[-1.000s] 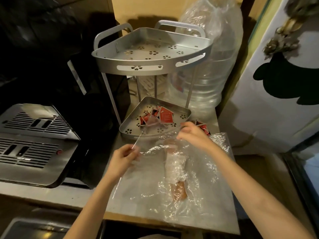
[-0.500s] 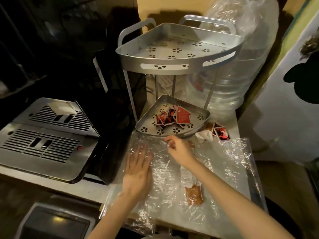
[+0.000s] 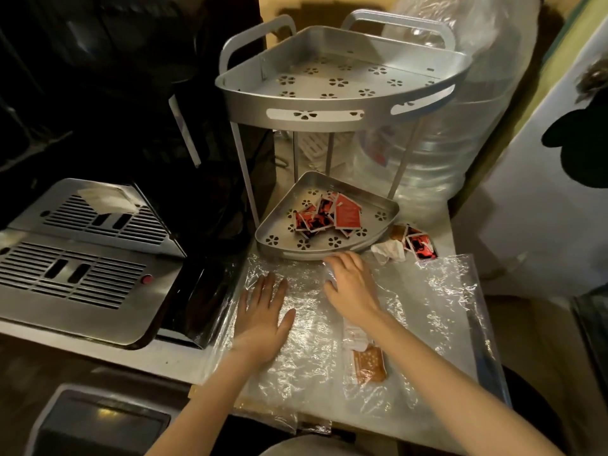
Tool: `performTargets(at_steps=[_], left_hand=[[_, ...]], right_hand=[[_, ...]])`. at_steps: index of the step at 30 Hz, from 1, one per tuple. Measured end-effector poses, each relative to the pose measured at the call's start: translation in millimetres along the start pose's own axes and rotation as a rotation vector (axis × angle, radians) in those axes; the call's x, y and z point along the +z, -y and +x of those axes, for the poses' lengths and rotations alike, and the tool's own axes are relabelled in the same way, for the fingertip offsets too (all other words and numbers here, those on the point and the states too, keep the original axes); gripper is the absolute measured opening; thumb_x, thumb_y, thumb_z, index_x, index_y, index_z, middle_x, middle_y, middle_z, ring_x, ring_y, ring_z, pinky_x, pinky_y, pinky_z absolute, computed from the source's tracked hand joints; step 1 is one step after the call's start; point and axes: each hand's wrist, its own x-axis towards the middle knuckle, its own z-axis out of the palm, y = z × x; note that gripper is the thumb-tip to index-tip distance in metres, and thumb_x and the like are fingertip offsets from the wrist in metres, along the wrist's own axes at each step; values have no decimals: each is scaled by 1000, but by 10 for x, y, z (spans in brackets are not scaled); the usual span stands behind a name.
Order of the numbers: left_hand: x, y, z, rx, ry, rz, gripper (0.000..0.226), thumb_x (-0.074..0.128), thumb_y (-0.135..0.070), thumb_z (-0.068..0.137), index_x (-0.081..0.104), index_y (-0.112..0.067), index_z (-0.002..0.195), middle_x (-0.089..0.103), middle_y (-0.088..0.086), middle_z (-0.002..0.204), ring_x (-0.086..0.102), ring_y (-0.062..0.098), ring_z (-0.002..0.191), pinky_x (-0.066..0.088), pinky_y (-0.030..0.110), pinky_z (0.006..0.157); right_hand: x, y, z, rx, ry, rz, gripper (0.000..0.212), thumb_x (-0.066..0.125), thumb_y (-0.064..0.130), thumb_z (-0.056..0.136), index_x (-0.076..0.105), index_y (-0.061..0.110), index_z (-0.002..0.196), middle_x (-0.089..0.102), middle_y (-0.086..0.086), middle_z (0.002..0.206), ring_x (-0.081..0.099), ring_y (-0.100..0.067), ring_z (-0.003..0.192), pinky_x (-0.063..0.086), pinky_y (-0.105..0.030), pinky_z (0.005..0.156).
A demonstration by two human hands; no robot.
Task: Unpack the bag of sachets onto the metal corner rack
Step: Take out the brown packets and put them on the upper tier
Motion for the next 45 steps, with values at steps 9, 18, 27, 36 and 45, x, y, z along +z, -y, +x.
performTargets(at_steps=[9, 18, 27, 36, 45], left_hand=[[-469, -457, 155, -74, 98, 46, 59, 34, -41, 92, 17, -15, 143, 12, 14, 154, 10, 30, 142, 14, 51, 115], [-218, -1484, 104, 433, 22, -43, 79, -1, -67, 81, -4, -22, 145, -7, 2, 157, -14, 17, 142, -7, 39, 115], [141, -1712, 131, 498, 138, 46, 88, -21, -74, 63, -18, -27, 138, -17, 2, 155, -27, 13, 133, -22, 38, 108], [-164, -1625, 152, 176, -12, -833, 59, 28, -47, 92, 21, -19, 144, 12, 1, 156, 7, 13, 143, 6, 33, 116], [-486, -1419, 145, -248, -48, -1498, 46, 26, -40, 97, 39, -15, 133, 46, -7, 121, 36, 21, 129, 32, 33, 101]], right_hand=[[-480, -593, -417, 189, -119, 103, 38, 55, 16, 87, 52, 16, 124, 51, 0, 134, 36, -20, 131, 23, -37, 113], [-754, -1272, -1019, 807, -230, 157, 77, 65, 35, 80, 25, 10, 142, 34, -13, 147, 28, -33, 135, 29, -45, 107], [-895, -1522, -1185, 1025, -143, 857, 39, 74, 19, 71, 63, 4, 106, 64, -8, 79, 52, -16, 62, 42, -26, 54], [-1371, -1102, -894, 624, 101, 1004, 15, 60, 12, 83, 70, 11, 71, 69, 7, 70, 62, -9, 78, 42, -28, 84], [-1618, -311, -522, 365, 132, 1239, 11, 54, 9, 87, 63, 14, 82, 63, 2, 81, 61, 4, 64, 45, -7, 60]])
